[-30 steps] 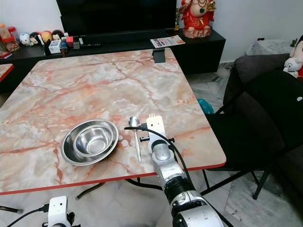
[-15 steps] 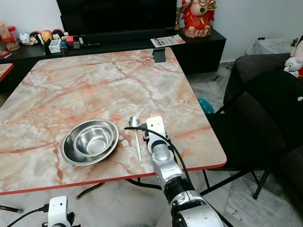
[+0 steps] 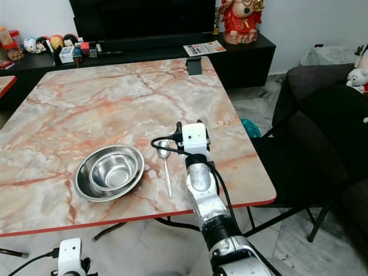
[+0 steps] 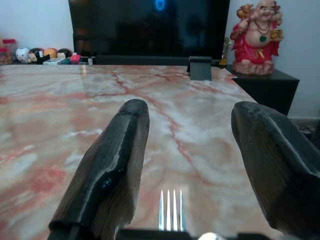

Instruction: Setting the table

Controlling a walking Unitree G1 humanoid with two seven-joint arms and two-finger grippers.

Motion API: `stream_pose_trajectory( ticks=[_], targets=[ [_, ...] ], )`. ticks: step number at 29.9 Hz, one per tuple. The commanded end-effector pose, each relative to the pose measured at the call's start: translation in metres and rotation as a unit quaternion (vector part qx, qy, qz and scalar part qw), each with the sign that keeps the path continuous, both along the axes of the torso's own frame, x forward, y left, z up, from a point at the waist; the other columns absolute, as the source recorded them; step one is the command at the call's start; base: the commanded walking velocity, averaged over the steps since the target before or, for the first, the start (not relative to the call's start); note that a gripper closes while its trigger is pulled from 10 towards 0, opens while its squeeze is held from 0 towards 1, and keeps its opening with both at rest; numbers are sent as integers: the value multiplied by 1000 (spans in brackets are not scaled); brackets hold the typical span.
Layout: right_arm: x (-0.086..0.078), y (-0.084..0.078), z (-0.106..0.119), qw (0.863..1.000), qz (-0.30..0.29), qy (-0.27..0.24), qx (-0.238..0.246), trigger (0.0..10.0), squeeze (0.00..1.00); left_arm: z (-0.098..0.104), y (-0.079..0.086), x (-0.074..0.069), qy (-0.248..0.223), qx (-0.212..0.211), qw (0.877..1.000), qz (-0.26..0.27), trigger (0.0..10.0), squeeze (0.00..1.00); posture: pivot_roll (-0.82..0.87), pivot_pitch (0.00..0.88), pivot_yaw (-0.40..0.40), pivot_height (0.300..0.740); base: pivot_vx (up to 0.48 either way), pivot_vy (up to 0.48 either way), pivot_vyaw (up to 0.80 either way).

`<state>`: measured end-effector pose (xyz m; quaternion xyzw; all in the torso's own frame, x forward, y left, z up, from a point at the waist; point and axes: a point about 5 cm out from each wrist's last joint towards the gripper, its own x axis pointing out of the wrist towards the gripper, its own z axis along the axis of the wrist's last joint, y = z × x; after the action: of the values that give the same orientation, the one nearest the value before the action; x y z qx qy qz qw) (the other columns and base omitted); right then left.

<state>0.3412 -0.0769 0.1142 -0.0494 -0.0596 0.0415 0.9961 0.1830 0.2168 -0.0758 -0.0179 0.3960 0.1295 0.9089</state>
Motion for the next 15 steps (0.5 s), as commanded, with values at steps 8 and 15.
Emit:
stream_pose_trajectory(
  ticks=[8,15],
  targets=[
    [-6,-3,3,999,9,-30,7,10000,0,-1,1,-2,6,-3,1000,6,10000,0,-32,0,57,709,0,466,0],
    [-5,-1,13,998,16,-57,3,10000,0,-1,1,-2,5,-3,1000,7,10000,0,-30,0,54,709,0,480,0]
  ],
)
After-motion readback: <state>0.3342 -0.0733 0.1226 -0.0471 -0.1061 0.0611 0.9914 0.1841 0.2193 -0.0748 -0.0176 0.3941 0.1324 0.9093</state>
